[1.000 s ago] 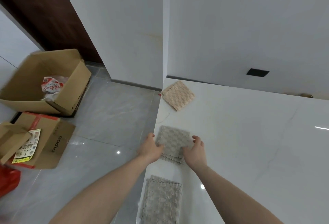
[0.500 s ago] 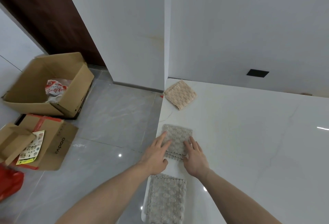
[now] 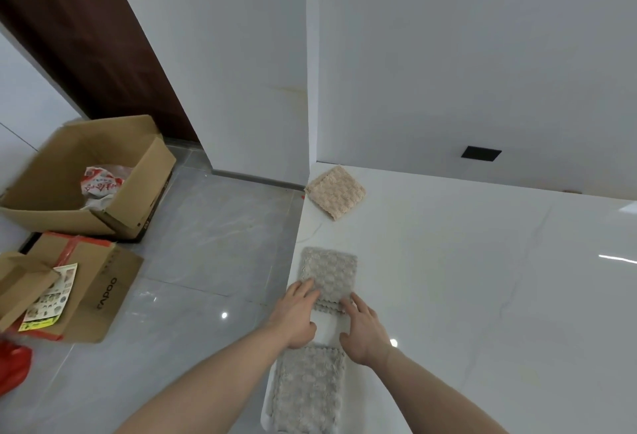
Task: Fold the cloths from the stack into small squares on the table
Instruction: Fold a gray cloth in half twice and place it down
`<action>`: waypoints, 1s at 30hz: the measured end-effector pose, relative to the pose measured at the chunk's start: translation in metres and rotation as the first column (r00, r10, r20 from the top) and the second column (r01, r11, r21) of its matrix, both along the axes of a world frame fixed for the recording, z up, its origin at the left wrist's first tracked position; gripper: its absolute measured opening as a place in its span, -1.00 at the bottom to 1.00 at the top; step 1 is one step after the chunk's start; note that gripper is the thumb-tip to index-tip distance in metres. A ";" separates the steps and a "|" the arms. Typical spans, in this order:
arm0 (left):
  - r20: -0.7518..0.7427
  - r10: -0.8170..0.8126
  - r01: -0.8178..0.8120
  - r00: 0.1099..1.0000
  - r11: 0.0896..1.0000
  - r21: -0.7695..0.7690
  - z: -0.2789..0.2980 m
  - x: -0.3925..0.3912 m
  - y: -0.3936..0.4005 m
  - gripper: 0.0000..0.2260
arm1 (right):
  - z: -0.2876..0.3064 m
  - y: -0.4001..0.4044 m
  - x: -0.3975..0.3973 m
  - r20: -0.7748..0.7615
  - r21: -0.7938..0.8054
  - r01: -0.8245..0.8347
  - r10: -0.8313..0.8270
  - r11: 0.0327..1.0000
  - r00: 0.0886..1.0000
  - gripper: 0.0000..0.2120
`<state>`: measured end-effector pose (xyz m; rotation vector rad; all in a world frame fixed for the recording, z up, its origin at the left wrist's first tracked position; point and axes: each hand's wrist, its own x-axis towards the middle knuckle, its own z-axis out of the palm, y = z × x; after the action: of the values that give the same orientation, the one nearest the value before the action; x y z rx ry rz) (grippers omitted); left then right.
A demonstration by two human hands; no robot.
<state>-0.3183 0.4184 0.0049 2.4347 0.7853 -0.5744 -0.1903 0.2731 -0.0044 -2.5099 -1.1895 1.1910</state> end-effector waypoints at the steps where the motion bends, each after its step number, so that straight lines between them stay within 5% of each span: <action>1: 0.012 0.017 -0.017 1.000 1.000 0.001 0.002 -0.001 -0.004 -0.30 | 0.001 -0.001 0.004 -0.009 -0.005 -0.005 0.005 1.000 1.000 -0.24; 14: 0.055 0.255 -0.252 0.965 0.966 -0.058 0.040 0.009 0.032 -0.40 | 0.012 0.029 0.041 -0.093 0.005 0.164 -0.163 0.986 0.982 -0.32; 24: -0.063 0.010 -0.023 0.998 0.981 -0.195 -0.002 0.046 0.090 -0.49 | -0.008 0.068 0.039 -0.102 0.001 0.268 -0.266 0.964 0.958 -0.28; 30: 0.035 0.091 -0.078 0.995 0.958 -0.275 -0.020 0.067 0.132 -0.69 | 0.003 0.090 0.046 -0.043 0.066 0.369 -0.367 0.927 0.929 -0.43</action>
<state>-0.2515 0.5501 -0.0154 2.1433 0.7336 -0.5513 -0.1446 0.3630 -0.0010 -2.5004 -0.6928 1.0601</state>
